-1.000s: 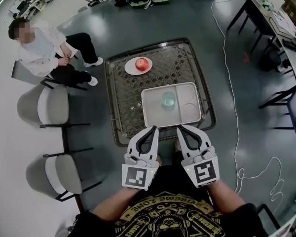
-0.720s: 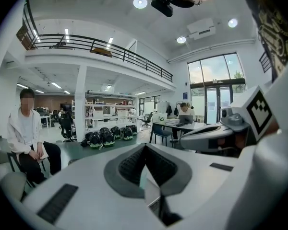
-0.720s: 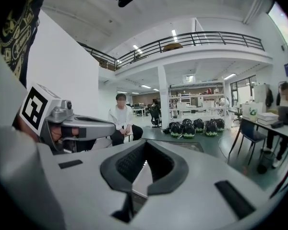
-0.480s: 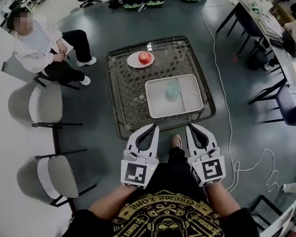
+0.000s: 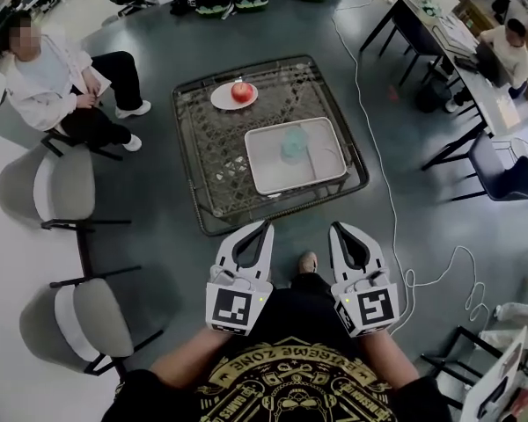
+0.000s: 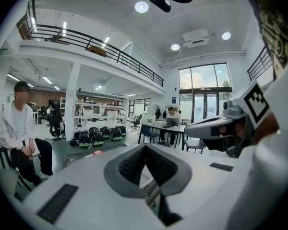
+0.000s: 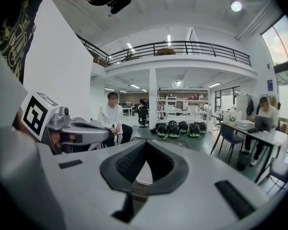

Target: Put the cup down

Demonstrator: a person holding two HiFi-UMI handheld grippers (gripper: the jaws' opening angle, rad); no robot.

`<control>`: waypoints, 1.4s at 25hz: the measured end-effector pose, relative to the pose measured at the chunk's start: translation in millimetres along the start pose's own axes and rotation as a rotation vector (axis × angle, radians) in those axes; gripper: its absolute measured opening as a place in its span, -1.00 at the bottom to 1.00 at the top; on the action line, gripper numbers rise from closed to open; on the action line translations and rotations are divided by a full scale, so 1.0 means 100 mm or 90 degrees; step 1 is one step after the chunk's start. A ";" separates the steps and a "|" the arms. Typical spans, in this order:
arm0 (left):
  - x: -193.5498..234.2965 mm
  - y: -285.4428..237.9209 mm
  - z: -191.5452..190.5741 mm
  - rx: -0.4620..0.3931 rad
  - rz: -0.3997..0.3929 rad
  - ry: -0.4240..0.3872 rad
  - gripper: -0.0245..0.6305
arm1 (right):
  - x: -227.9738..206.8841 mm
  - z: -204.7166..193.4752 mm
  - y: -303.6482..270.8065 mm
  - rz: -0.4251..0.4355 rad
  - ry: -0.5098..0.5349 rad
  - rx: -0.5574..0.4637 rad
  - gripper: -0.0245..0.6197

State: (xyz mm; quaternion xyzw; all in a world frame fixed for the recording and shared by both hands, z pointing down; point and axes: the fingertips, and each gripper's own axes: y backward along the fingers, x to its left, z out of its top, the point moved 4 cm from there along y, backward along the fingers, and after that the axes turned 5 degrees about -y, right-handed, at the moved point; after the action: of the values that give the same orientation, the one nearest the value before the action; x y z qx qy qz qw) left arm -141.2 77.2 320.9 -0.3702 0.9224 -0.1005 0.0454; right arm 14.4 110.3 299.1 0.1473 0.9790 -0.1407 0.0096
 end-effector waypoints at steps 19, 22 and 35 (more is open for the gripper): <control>-1.12 -0.01 0.12 0.027 0.060 -0.025 -0.93 | -0.57 -0.42 0.78 0.057 -0.050 -0.019 -0.90; -1.29 -0.03 0.14 0.025 0.081 -0.029 -0.93 | -0.64 -0.47 0.87 0.086 -0.056 -0.021 -0.90; -1.45 -0.05 0.17 0.015 0.051 -0.052 -0.93 | -0.72 -0.32 1.07 0.030 -0.043 -0.017 -0.91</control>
State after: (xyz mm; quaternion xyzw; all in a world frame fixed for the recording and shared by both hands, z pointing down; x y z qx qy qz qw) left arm -30.7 171.1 307.0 -0.3361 0.9327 -0.0939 0.0914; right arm 115.3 196.3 305.2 0.1657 0.9760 -0.1326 0.0479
